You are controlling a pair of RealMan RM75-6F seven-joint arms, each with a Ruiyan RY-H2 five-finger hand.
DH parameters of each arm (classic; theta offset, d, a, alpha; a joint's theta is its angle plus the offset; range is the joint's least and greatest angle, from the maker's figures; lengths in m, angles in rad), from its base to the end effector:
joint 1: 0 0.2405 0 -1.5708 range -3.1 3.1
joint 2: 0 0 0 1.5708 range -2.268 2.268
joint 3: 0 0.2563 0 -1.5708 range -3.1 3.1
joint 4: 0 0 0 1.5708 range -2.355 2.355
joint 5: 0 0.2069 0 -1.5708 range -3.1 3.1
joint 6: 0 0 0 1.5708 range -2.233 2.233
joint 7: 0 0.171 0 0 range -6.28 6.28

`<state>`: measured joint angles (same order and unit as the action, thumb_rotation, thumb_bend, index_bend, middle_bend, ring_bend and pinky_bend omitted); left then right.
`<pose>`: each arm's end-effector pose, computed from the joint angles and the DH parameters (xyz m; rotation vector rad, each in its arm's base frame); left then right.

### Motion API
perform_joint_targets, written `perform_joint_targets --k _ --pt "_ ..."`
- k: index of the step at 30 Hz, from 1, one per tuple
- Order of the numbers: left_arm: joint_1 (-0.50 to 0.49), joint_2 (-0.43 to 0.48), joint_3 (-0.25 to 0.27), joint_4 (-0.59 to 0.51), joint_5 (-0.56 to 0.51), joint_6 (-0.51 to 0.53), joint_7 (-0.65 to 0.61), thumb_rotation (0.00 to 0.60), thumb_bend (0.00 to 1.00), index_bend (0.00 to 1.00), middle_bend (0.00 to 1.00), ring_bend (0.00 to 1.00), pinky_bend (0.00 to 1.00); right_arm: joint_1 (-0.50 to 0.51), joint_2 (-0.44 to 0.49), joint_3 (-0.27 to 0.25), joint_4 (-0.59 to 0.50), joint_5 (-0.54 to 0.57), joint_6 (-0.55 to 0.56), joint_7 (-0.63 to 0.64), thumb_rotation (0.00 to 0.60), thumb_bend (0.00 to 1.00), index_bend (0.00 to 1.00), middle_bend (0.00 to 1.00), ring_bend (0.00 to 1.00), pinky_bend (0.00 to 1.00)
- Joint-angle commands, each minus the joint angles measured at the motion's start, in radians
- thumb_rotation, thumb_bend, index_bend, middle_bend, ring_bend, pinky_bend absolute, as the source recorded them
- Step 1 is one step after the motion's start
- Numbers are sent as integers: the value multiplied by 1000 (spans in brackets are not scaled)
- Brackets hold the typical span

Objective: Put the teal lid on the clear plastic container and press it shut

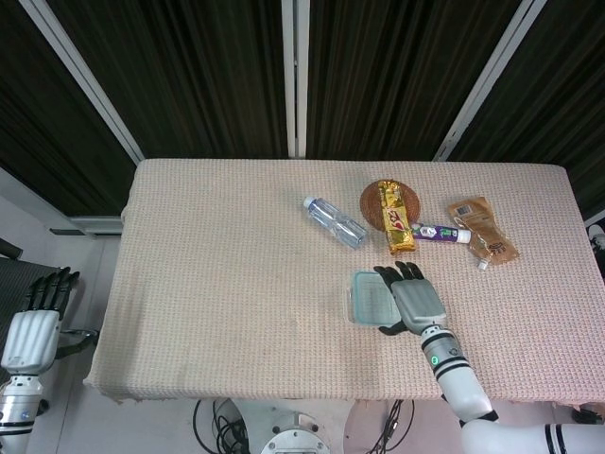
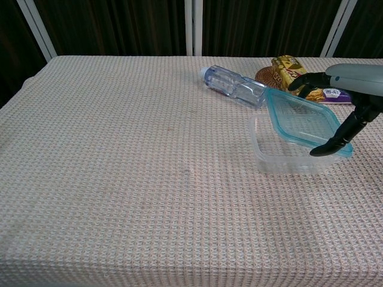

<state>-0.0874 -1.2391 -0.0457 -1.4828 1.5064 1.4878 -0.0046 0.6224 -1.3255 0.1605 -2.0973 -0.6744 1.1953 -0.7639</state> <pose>-0.3228 0.2089 0.1341 -1.3872 -0.8989 -0.9065 -0.1496 -0.2862 0.0283 1.7327 -1.2034 0.6548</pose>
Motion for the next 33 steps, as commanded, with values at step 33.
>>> perform_joint_targets --k 33 --pt "5 -9 5 2 -14 3 1 600 0 35 0 0 66 96 -48 -66 94 61 -8 28 600 71 80 325 0 0"
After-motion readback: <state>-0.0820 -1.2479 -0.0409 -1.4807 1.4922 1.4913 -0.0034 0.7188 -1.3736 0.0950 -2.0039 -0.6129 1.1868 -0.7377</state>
